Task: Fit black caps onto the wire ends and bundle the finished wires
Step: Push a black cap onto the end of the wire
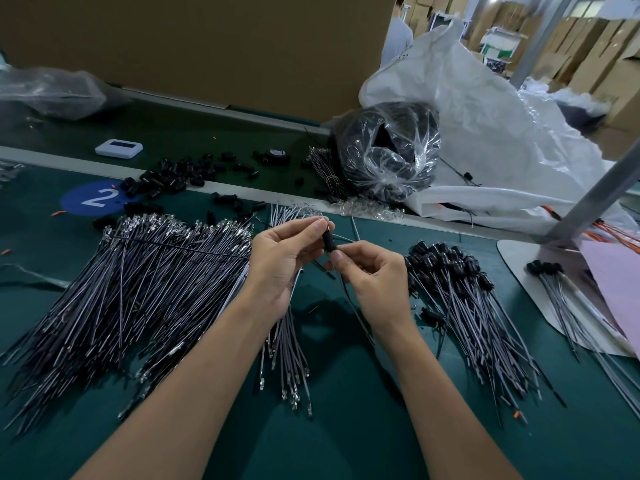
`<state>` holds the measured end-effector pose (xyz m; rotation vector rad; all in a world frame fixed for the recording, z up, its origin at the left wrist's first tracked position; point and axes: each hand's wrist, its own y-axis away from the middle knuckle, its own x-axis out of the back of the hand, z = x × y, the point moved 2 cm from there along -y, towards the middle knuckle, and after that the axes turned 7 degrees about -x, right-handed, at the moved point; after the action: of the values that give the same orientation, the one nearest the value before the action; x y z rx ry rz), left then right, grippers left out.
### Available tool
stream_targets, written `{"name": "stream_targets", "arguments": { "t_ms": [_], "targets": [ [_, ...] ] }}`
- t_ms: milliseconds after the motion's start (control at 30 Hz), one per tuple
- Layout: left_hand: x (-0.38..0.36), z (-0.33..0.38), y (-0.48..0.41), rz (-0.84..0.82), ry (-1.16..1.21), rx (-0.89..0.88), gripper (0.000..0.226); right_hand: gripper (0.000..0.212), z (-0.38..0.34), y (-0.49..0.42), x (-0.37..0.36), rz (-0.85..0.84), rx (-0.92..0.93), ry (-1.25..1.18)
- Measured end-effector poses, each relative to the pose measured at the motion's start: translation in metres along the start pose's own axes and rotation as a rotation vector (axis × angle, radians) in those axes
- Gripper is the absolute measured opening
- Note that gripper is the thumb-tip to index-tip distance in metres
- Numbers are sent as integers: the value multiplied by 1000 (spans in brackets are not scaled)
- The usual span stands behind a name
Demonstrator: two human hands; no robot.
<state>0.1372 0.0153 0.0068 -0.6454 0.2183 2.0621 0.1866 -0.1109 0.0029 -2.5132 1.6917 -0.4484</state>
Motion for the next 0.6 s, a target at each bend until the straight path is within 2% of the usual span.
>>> {"name": "stream_targets", "arguments": {
  "t_ms": [100,400,600],
  "targets": [
    [0,0,0,-3,-44,-32,5,6,-1,0,0,4,-4,4],
    [-1,1,0,46,-182,-153,8,6,0,3,-4,37,24,46],
    [-1,4,1,0,-133,-135,19,13,-1,6,-8,78,79,54]
  ]
}}
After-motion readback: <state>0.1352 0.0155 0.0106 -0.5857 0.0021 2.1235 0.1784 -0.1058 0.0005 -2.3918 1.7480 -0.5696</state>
